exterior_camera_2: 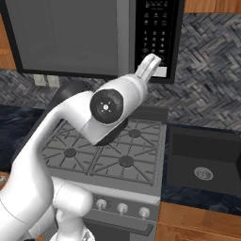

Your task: Transport the steak from the fridge to the microwave and turn on the microwave.

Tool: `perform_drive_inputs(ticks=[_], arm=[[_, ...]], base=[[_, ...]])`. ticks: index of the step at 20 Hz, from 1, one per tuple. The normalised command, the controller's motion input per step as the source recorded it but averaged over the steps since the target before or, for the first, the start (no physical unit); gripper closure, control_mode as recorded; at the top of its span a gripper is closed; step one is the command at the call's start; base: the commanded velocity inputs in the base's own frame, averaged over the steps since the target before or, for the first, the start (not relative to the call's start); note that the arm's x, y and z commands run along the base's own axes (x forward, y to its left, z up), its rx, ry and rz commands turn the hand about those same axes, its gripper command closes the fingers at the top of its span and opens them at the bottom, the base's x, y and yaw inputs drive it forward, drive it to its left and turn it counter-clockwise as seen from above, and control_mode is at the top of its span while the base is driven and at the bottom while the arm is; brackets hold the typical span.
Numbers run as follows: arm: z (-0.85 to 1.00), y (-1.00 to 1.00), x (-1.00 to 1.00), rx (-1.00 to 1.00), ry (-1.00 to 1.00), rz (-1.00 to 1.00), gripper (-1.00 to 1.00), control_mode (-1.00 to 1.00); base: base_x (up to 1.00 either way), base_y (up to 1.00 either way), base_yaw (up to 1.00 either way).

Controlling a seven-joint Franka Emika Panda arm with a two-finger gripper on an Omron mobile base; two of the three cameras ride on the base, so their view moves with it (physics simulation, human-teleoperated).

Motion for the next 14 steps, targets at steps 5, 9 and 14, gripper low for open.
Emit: perform_drive_inputs(ticks=[5,9,14], arm=[[-0.12,0.00,0.16,-0.03,0.17,-0.05,-1.00,-1.00],[-0.12,-0.08,0.11,-0.01,0.10,-0.01,-1.00,-1.00],[-0.15,-0.21,0.00,0.00,0.02,0.00,-1.00,-1.00]], base=[[0.00,0.00,0.00],[0.00,0.00,0.00],[0.00,0.00,0.00]])
